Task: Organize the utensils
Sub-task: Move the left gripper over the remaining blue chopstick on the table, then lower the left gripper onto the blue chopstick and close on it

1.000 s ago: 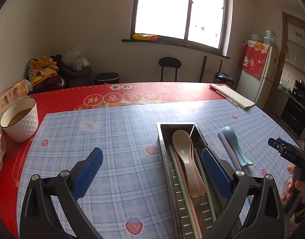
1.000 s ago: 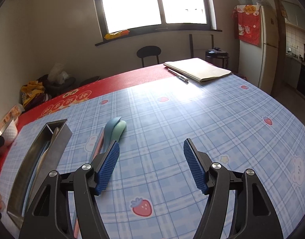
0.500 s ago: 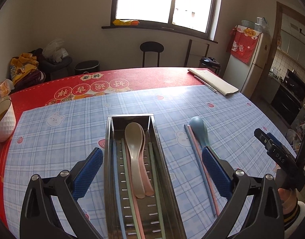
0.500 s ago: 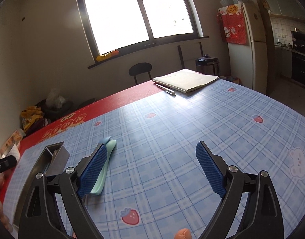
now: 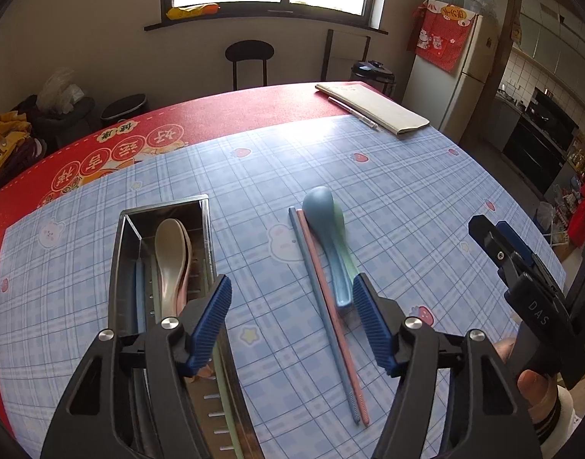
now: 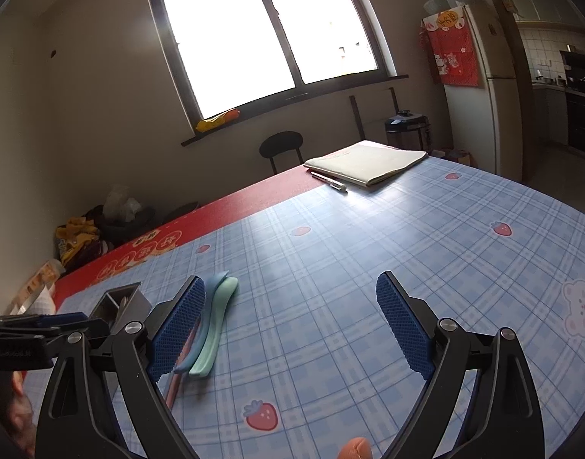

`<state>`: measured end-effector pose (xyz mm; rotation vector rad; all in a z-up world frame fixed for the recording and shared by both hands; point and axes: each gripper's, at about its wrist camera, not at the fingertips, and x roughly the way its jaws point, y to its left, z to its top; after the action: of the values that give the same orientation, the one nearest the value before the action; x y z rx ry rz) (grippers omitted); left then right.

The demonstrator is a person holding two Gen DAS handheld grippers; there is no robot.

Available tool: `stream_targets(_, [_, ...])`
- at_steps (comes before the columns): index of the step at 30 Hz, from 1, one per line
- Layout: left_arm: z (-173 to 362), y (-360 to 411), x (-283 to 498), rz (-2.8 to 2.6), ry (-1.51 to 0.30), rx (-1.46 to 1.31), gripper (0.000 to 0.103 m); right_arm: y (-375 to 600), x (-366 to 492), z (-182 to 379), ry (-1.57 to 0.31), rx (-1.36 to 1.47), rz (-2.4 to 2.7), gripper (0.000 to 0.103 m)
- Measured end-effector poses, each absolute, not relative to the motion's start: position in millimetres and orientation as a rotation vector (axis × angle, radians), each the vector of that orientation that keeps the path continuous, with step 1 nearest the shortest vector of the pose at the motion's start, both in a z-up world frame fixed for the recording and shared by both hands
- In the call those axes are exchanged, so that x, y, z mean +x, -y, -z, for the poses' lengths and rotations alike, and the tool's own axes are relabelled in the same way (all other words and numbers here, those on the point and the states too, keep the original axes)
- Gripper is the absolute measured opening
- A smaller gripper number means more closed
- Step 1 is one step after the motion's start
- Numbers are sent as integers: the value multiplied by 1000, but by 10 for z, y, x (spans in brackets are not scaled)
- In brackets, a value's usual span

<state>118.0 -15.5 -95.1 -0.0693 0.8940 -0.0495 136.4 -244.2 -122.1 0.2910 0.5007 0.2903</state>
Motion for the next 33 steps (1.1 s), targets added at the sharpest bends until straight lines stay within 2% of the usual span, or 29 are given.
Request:
stream_targets(1, [981, 167, 1220, 44, -920, -70, 48, 2452, 1366, 1226, -503, 297, -292, 88])
stream_targets(4, [1036, 177, 1310, 14, -972, -66, 34, 2469, 1359, 1226, -500, 310, -288, 88])
stream_targets(11, [1185, 234, 1509, 4, -1067, -6, 29, 2492, 1379, 1249, -515, 331, -301, 88])
stream_targets(13, [1279, 247, 1583, 13, -1111, -1, 19, 2502, 1388, 1252, -517, 337, -303, 88])
stream_targets(18, [1454, 290, 1739, 56, -1200, -38, 19, 2536, 1415, 1274, -525, 357, -313, 88])
stream_targets(33, [1550, 406, 1849, 42, -1215, 19, 19, 2549, 1454, 1308, -538, 390, -328, 88])
